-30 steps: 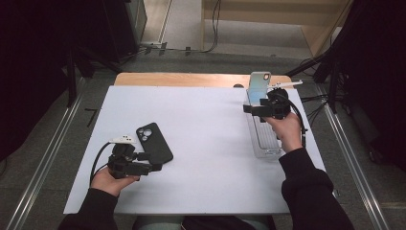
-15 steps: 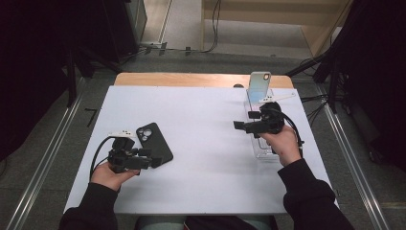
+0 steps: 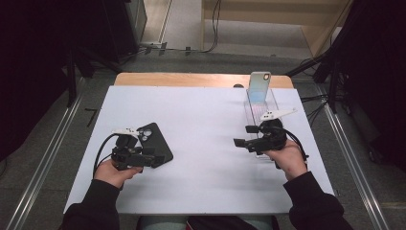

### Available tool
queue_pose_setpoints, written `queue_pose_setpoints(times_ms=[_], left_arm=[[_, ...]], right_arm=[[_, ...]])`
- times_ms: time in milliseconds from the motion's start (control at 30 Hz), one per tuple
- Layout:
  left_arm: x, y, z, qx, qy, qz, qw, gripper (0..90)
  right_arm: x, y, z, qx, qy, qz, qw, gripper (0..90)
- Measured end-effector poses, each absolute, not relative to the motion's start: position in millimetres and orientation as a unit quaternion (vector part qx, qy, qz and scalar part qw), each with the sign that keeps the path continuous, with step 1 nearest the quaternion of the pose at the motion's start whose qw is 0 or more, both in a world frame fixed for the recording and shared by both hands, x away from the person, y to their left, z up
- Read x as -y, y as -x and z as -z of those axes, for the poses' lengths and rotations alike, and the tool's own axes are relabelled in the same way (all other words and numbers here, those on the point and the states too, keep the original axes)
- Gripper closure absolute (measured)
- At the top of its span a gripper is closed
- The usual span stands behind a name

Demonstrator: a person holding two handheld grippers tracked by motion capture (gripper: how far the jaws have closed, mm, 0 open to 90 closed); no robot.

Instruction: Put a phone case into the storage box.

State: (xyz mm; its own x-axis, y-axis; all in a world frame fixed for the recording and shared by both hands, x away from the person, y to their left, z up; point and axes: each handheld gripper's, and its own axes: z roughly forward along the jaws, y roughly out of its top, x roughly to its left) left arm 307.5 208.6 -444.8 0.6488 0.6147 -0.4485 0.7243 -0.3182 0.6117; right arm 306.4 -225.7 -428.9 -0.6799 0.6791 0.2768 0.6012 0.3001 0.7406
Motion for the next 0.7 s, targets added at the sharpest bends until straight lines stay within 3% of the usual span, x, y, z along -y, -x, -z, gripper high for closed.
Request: queue_pose_setpoints(times_ms=[700], left_arm=[[-207,-304,447,-0.394,-0.816,0.076,0.416,28.9]], right_arm=[[238,-252,452,-0.819,-0.367,-0.439,0.032,20.4]])
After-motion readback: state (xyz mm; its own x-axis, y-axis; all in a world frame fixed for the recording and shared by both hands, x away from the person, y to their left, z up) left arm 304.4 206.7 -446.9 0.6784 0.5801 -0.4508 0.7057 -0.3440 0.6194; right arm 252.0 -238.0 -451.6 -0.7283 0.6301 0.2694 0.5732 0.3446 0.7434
